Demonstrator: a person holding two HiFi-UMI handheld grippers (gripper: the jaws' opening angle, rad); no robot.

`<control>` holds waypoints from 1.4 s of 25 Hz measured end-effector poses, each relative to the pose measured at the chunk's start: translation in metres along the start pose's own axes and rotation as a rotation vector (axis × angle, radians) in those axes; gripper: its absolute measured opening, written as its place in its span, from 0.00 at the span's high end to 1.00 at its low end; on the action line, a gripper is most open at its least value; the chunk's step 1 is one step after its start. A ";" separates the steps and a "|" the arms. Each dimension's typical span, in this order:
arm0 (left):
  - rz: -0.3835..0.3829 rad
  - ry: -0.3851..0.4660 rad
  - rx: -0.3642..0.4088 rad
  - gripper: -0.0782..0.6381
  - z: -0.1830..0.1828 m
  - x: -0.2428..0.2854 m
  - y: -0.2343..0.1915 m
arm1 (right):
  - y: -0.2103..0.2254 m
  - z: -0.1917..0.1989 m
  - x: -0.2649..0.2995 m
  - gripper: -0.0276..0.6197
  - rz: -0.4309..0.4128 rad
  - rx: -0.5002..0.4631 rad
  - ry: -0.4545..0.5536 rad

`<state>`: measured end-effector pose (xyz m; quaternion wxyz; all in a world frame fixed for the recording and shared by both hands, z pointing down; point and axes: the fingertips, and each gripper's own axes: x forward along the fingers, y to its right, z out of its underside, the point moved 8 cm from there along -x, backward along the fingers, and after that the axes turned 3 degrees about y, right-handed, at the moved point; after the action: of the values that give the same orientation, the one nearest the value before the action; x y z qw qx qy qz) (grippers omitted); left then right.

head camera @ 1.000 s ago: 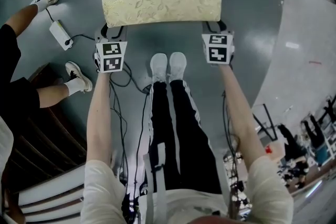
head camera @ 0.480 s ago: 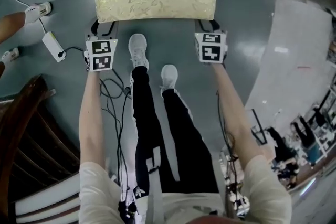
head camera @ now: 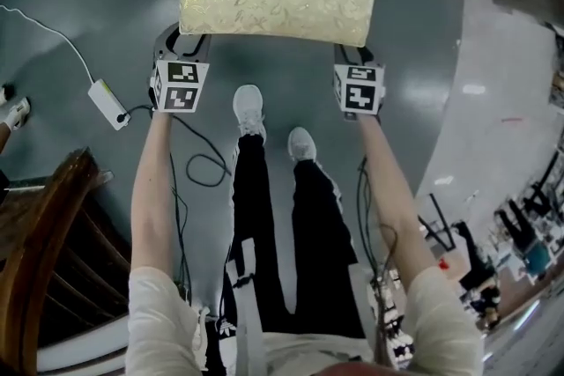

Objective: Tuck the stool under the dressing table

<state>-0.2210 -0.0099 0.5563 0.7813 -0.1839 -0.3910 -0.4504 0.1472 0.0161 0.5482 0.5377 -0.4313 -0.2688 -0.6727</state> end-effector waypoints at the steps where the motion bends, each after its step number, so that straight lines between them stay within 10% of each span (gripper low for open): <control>1: -0.001 0.001 0.000 0.58 0.003 -0.001 0.002 | -0.001 0.004 -0.001 0.70 0.005 0.001 0.003; 35: -0.074 -0.087 -0.036 0.58 -0.028 0.022 -0.015 | 0.015 -0.037 0.027 0.70 -0.001 -0.045 0.142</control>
<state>-0.2150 -0.0487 0.5548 0.7429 -0.2028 -0.4232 -0.4774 0.1498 -0.0317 0.5522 0.5455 -0.3943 -0.2152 -0.7076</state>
